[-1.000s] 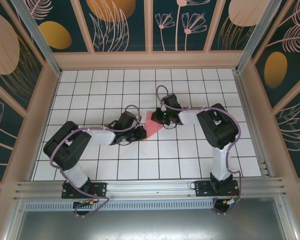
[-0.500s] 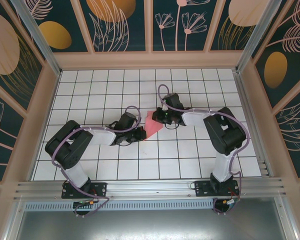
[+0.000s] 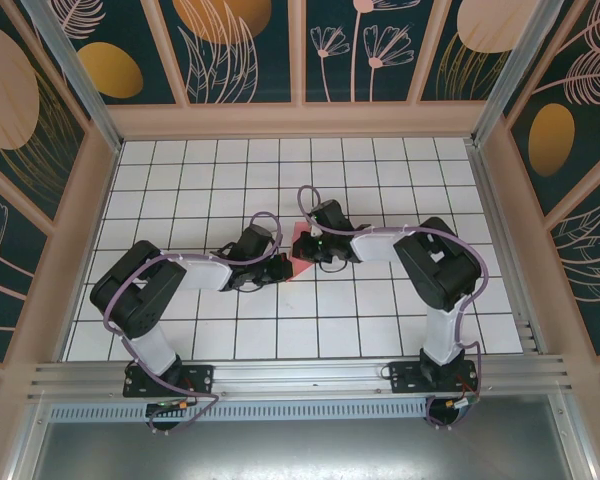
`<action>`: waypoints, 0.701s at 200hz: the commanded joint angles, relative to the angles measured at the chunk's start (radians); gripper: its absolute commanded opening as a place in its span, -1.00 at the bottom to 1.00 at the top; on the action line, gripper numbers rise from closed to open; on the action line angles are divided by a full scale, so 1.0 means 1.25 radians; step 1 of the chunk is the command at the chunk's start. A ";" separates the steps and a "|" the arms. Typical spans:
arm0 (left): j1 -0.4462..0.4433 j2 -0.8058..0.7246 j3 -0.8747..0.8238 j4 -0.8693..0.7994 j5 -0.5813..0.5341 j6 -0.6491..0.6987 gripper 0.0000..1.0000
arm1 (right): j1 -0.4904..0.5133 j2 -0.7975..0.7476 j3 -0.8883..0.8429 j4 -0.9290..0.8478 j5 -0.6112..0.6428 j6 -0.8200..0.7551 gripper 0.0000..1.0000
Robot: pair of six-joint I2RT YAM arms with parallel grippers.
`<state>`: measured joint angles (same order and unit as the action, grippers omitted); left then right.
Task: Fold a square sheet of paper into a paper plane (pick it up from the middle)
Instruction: Fourth fold the wing at the center of the table.
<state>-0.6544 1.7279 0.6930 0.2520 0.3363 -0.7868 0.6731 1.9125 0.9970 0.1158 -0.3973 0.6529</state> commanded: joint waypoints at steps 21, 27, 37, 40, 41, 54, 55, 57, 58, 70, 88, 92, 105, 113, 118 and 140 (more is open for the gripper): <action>-0.002 0.003 -0.022 -0.033 -0.021 0.017 -1.00 | -0.009 0.037 -0.012 -0.009 0.017 -0.012 -1.00; -0.002 -0.004 -0.023 -0.023 -0.017 0.017 -1.00 | -0.010 0.035 -0.014 -0.010 0.020 -0.014 -1.00; -0.002 -0.034 -0.029 0.016 -0.006 0.015 -1.00 | -0.010 0.035 -0.016 -0.014 0.023 -0.016 -1.00; -0.002 -0.044 -0.032 0.029 -0.004 0.012 -1.00 | -0.010 0.034 -0.016 -0.015 0.023 -0.017 -1.00; -0.001 -0.047 -0.033 0.033 -0.003 0.011 -1.00 | -0.010 0.034 -0.017 -0.014 0.023 -0.017 -1.00; -0.001 -0.078 -0.035 0.061 -0.006 0.006 -1.00 | -0.010 0.032 -0.018 -0.016 0.022 -0.018 -1.00; -0.002 -0.079 -0.034 0.061 -0.008 0.006 -1.00 | -0.010 0.032 -0.018 -0.016 0.023 -0.018 -1.00; -0.002 -0.082 -0.033 0.061 -0.010 0.006 -1.00 | -0.010 0.032 -0.019 -0.017 0.023 -0.018 -1.00; -0.002 -0.083 -0.031 0.060 -0.011 0.007 -1.00 | -0.010 0.032 -0.019 -0.017 0.023 -0.019 -1.00; -0.002 -0.084 -0.021 0.047 -0.027 0.013 -1.00 | -0.010 0.030 -0.021 -0.014 0.022 -0.017 -1.00; -0.002 -0.052 -0.011 0.036 -0.021 0.014 -1.00 | -0.009 0.027 -0.021 -0.010 0.018 -0.013 -1.00; -0.002 -0.042 -0.009 0.037 -0.015 0.012 -1.00 | -0.010 0.025 -0.020 -0.009 0.017 -0.013 -1.00; -0.002 -0.017 -0.012 0.049 0.009 0.003 -1.00 | -0.009 0.024 -0.022 -0.005 0.014 -0.011 -1.00; -0.001 -0.016 -0.012 0.051 0.015 -0.001 -1.00 | -0.009 0.023 -0.022 -0.003 0.013 -0.008 -1.00; -0.002 0.000 -0.013 0.051 0.016 -0.001 -1.00 | -0.010 0.022 -0.022 -0.002 0.012 -0.008 -1.00; -0.002 0.013 -0.016 0.033 -0.001 0.001 -1.00 | -0.010 0.015 -0.024 0.003 0.011 -0.006 -1.00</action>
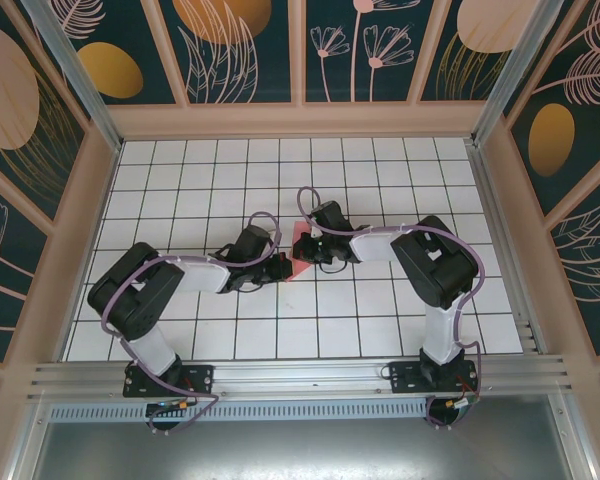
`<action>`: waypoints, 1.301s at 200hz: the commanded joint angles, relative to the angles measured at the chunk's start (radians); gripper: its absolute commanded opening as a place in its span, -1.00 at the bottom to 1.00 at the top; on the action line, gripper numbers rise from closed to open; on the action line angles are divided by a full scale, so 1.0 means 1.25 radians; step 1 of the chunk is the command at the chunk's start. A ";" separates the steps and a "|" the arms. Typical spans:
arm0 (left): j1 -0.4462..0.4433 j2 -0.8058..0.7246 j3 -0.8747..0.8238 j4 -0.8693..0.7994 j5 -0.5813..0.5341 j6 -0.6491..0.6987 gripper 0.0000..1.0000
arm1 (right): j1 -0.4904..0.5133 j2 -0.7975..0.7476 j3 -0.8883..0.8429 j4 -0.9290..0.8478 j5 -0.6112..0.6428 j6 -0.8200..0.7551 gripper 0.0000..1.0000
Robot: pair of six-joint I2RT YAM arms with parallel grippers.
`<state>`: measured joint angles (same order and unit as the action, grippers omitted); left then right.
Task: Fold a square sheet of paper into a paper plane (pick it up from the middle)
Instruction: Fourth fold the wing at the center of the table.
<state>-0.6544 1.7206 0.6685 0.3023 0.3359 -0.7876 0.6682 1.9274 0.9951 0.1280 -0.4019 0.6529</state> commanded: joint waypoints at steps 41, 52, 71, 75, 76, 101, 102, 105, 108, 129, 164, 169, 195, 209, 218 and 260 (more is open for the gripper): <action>-0.002 0.029 -0.001 -0.038 -0.023 0.008 -1.00 | -0.006 -0.055 -0.049 0.036 0.008 -0.018 -1.00; -0.002 0.030 -0.005 -0.039 -0.023 0.008 -1.00 | -0.004 -0.065 -0.058 0.049 0.000 -0.020 -1.00; -0.001 0.030 -0.007 -0.039 -0.023 0.009 -1.00 | -0.002 -0.060 -0.063 0.053 -0.006 -0.023 -1.00; -0.002 0.030 -0.006 -0.041 -0.024 0.009 -1.00 | -0.003 -0.055 -0.063 0.053 -0.008 -0.023 -1.00; -0.002 0.030 -0.006 -0.040 -0.023 0.009 -1.00 | -0.003 -0.053 -0.062 0.053 -0.009 -0.023 -1.00; -0.001 0.031 -0.002 -0.045 -0.022 0.012 -1.00 | 0.001 -0.028 -0.055 0.051 -0.015 -0.024 -1.00; -0.001 0.031 -0.002 -0.046 -0.022 0.012 -1.00 | 0.001 -0.027 -0.054 0.050 -0.014 -0.025 -1.00; -0.002 0.031 -0.002 -0.047 -0.021 0.013 -1.00 | 0.001 -0.024 -0.051 0.046 -0.012 -0.025 -1.00; -0.002 0.031 -0.003 -0.048 -0.022 0.013 -1.00 | 0.000 -0.022 -0.048 0.044 -0.008 -0.026 -1.00; -0.001 0.029 -0.003 -0.064 -0.026 0.016 -1.00 | -0.018 0.001 -0.027 0.019 0.014 -0.028 -1.00; -0.001 0.020 -0.023 -0.092 -0.035 0.016 -1.00 | -0.092 0.022 -0.024 0.025 0.023 -0.028 -1.00; -0.002 0.020 -0.027 -0.093 -0.036 0.016 -1.00 | -0.118 0.028 -0.022 0.025 0.022 -0.029 -1.00; -0.002 0.021 -0.043 -0.089 -0.031 0.017 -1.00 | -0.190 0.047 0.003 0.013 0.032 -0.046 -1.00; -0.002 0.024 -0.045 -0.085 -0.026 0.019 -1.00 | -0.213 0.054 0.035 -0.012 0.037 -0.060 -1.00; -0.002 0.024 -0.043 -0.084 -0.025 0.019 -1.00 | -0.218 0.048 0.051 -0.024 0.041 -0.066 -1.00; -0.002 0.025 -0.028 -0.085 -0.023 0.025 -1.00 | -0.170 -0.074 0.021 -0.020 0.041 -0.072 -1.00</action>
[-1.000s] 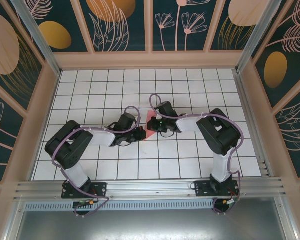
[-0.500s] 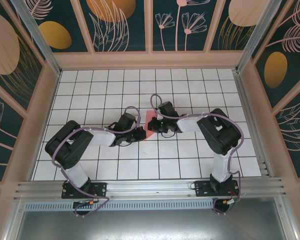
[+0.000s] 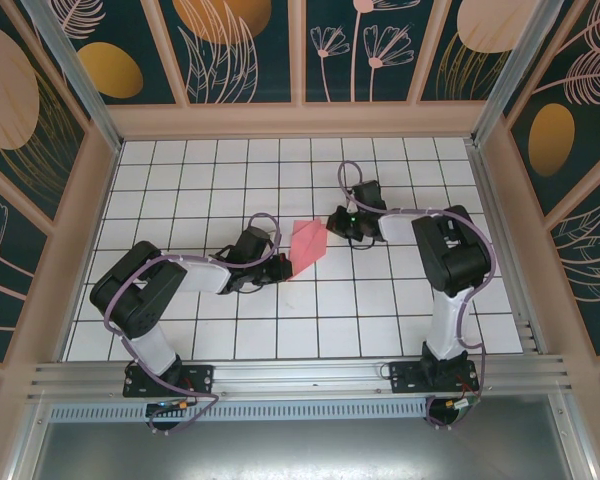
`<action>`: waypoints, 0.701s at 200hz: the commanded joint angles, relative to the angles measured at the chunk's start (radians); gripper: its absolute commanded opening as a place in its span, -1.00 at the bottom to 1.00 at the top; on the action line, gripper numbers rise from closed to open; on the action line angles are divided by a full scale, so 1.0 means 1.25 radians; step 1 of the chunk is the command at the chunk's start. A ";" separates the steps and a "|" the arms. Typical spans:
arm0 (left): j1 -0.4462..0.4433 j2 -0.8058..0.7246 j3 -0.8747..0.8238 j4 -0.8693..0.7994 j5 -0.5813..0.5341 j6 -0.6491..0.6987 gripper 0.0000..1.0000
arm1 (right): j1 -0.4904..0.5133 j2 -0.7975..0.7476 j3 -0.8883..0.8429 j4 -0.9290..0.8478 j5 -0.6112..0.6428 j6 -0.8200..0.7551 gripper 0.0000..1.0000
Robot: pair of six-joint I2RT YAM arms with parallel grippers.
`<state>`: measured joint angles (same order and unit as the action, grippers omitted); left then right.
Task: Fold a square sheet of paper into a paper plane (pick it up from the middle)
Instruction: Fourth fold the wing at the center of the table.
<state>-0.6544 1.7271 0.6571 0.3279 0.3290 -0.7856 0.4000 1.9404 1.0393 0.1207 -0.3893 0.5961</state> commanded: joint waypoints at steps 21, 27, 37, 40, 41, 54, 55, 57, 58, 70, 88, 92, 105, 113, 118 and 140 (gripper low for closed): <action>-0.002 0.024 -0.015 -0.105 -0.017 0.026 -1.00 | 0.104 -0.118 -0.051 0.001 0.035 -0.020 -1.00; -0.002 0.024 -0.014 -0.103 -0.016 0.026 -1.00 | 0.113 -0.118 -0.054 0.003 0.035 -0.017 -1.00; -0.002 0.025 -0.014 -0.102 -0.015 0.027 -1.00 | 0.150 -0.111 -0.057 0.008 0.035 -0.011 -1.00; -0.002 0.024 -0.014 -0.102 -0.016 0.028 -1.00 | 0.156 -0.107 -0.056 0.010 0.035 -0.009 -1.00; -0.002 0.024 -0.015 -0.102 -0.016 0.028 -1.00 | 0.159 -0.105 -0.057 0.010 0.035 -0.008 -1.00; -0.002 0.024 -0.014 -0.103 -0.017 0.029 -1.00 | 0.175 -0.082 -0.054 0.025 0.025 0.004 -1.00; -0.002 0.024 -0.015 -0.103 -0.017 0.029 -1.00 | 0.176 -0.079 -0.053 0.025 0.024 0.005 -1.00; -0.001 0.024 -0.015 -0.103 -0.017 0.028 -1.00 | 0.179 -0.075 -0.052 0.028 0.022 0.006 -1.00; -0.001 0.024 -0.014 -0.103 -0.017 0.028 -1.00 | 0.179 -0.073 -0.052 0.029 0.020 0.006 -1.00; -0.002 0.024 -0.015 -0.104 -0.017 0.029 -1.00 | 0.184 -0.046 -0.041 0.038 0.015 0.012 -1.00; -0.002 0.025 -0.017 -0.106 -0.019 0.028 -1.00 | 0.184 -0.008 -0.016 0.036 0.009 0.006 -1.00; -0.002 0.025 -0.017 -0.106 -0.019 0.028 -1.00 | 0.183 0.000 -0.010 0.034 0.011 0.003 -1.00; -0.002 0.024 -0.021 -0.107 -0.020 0.028 -1.00 | 0.174 0.017 0.003 0.026 0.018 -0.006 -1.00; -0.002 0.024 -0.024 -0.108 -0.020 0.026 -1.00 | 0.160 0.026 0.007 0.026 0.022 -0.008 -1.00; -0.002 0.024 -0.026 -0.108 -0.019 0.027 -1.00 | 0.148 0.030 0.007 0.026 0.022 -0.009 -1.00; -0.001 0.025 -0.033 -0.109 -0.017 0.027 -1.00 | 0.081 0.044 -0.005 0.041 0.020 -0.009 -1.00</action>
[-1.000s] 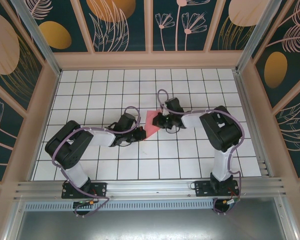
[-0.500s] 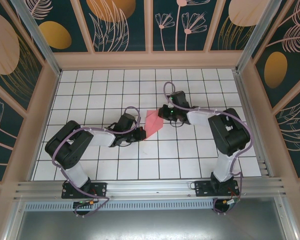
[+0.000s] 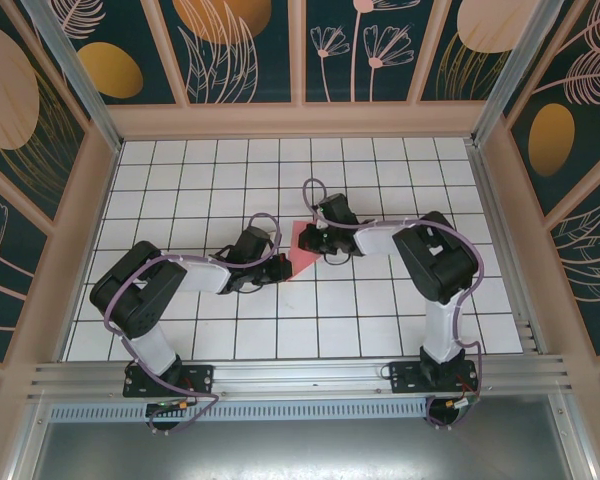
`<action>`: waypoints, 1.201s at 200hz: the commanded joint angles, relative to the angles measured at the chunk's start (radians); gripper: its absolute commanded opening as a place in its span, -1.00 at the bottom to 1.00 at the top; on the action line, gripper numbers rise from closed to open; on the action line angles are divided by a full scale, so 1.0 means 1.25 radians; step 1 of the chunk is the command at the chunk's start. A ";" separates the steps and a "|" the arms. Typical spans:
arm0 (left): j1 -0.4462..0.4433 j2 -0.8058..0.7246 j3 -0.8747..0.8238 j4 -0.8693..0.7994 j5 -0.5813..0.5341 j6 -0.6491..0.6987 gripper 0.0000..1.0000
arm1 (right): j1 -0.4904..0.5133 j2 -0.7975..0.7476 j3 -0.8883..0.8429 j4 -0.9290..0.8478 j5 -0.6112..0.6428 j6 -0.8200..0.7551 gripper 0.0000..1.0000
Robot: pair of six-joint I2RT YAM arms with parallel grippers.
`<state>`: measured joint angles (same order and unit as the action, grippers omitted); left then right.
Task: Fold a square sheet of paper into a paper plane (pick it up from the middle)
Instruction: Fourth fold the wing at the center of the table.
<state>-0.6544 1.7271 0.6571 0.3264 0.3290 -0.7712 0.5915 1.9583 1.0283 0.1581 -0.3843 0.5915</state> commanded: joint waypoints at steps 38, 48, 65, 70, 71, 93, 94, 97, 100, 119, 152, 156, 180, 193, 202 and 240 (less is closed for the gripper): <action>-0.002 0.024 -0.040 -0.104 -0.012 0.017 -1.00 | -0.183 0.063 0.025 0.014 0.010 -0.021 -1.00; -0.002 0.024 -0.040 -0.102 -0.011 0.018 -1.00 | -0.199 0.069 0.045 -0.006 0.011 -0.026 -1.00; -0.002 0.026 -0.039 -0.101 -0.009 0.019 -1.00 | -0.209 0.051 0.075 -0.027 0.014 -0.035 -1.00; -0.001 0.026 -0.039 -0.100 -0.008 0.019 -1.00 | -0.209 0.042 0.082 -0.035 0.015 -0.037 -1.00; -0.001 0.026 -0.039 -0.100 -0.008 0.019 -1.00 | -0.209 0.039 0.083 -0.036 0.015 -0.037 -1.00; -0.002 0.025 -0.034 -0.098 -0.006 0.020 -1.00 | -0.197 -0.020 0.077 -0.039 0.007 -0.033 -1.00; -0.002 0.026 -0.034 -0.098 -0.006 0.020 -1.00 | -0.196 -0.023 0.076 -0.039 0.007 -0.033 -1.00; -0.002 0.025 -0.034 -0.097 -0.005 0.021 -1.00 | -0.192 -0.036 0.071 -0.038 0.007 -0.032 -1.00; -0.002 0.027 -0.034 -0.097 -0.005 0.021 -1.00 | -0.186 -0.045 0.065 -0.036 0.007 -0.029 -1.00; -0.002 0.028 -0.031 -0.094 -0.004 0.020 -1.00 | -0.147 -0.092 0.021 -0.015 0.001 -0.016 -1.00; -0.002 0.024 -0.032 -0.095 -0.005 0.021 -1.00 | -0.049 -0.085 0.006 -0.008 -0.002 -0.005 -1.00; -0.002 0.024 -0.031 -0.096 -0.005 0.022 -1.00 | -0.042 -0.078 0.008 -0.008 -0.003 -0.003 -1.00; -0.002 0.020 -0.031 -0.098 -0.007 0.023 -1.00 | -0.018 -0.013 0.038 -0.010 -0.008 0.005 -1.00; -0.002 0.021 -0.031 -0.100 -0.009 0.023 -1.00 | -0.020 0.015 0.051 -0.013 -0.004 0.003 -1.00; -0.002 0.020 -0.032 -0.101 -0.009 0.022 -1.00 | -0.023 0.028 0.055 -0.013 0.001 0.000 -1.00; -0.002 0.018 -0.039 -0.100 -0.009 0.020 -1.00 | -0.076 0.065 0.051 0.005 0.013 -0.006 -1.00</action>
<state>-0.6544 1.7264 0.6491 0.3408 0.3309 -0.7635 0.5510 1.9934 1.0782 0.1513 -0.4007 0.5850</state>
